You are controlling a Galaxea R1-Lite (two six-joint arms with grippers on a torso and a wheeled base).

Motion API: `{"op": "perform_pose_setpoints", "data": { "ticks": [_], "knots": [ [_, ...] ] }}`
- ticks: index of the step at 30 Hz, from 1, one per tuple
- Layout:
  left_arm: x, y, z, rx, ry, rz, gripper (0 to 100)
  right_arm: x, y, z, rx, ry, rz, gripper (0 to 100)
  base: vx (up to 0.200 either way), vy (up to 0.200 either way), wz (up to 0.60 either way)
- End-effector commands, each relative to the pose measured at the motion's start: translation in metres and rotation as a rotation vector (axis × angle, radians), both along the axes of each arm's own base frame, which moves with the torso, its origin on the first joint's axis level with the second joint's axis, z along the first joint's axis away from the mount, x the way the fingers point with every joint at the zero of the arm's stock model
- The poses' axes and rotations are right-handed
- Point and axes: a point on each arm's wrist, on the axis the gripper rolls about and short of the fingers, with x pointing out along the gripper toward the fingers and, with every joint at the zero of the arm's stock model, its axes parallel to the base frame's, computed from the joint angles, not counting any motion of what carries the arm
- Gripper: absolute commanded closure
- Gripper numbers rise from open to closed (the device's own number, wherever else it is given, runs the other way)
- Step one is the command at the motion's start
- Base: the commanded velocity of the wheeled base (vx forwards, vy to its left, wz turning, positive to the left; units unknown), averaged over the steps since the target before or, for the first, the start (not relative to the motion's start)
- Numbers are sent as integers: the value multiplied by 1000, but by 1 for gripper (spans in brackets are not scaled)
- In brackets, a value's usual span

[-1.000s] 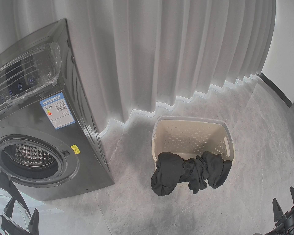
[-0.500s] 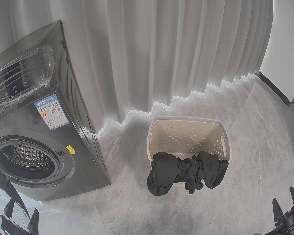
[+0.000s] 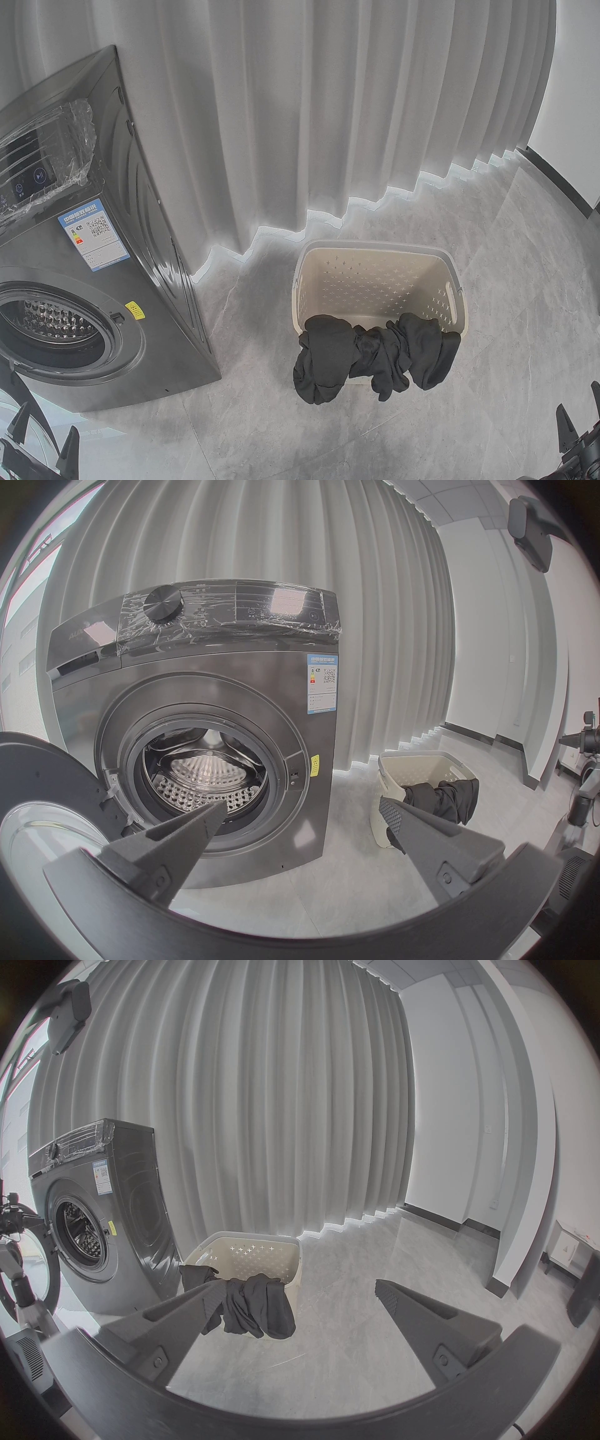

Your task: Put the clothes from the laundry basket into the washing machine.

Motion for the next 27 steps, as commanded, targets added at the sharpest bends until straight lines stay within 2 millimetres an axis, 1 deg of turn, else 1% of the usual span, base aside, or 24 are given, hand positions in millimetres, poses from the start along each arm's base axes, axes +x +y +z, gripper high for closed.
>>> {"op": "perform_pose_setpoints", "data": {
  "ticks": [1, 5, 17, 27],
  "knots": [
    [0, 0, -5, 0, 4, 1, 0, 0, 0, -5, 0, 3, 0, 0, 0, 0, 0],
    [0, 0, -5, 0, 4, 1, 0, 0, 0, -5, 0, 3, 0, 0, 0, 0, 0],
    [0, 0, -5, 0, 4, 1, 0, 0, 0, -5, 0, 3, 0, 0, 0, -200, 0],
    [0, 0, -5, 0, 4, 1, 0, 0, 0, -5, 0, 3, 0, 0, 0, 0, 0]
  ]
}}
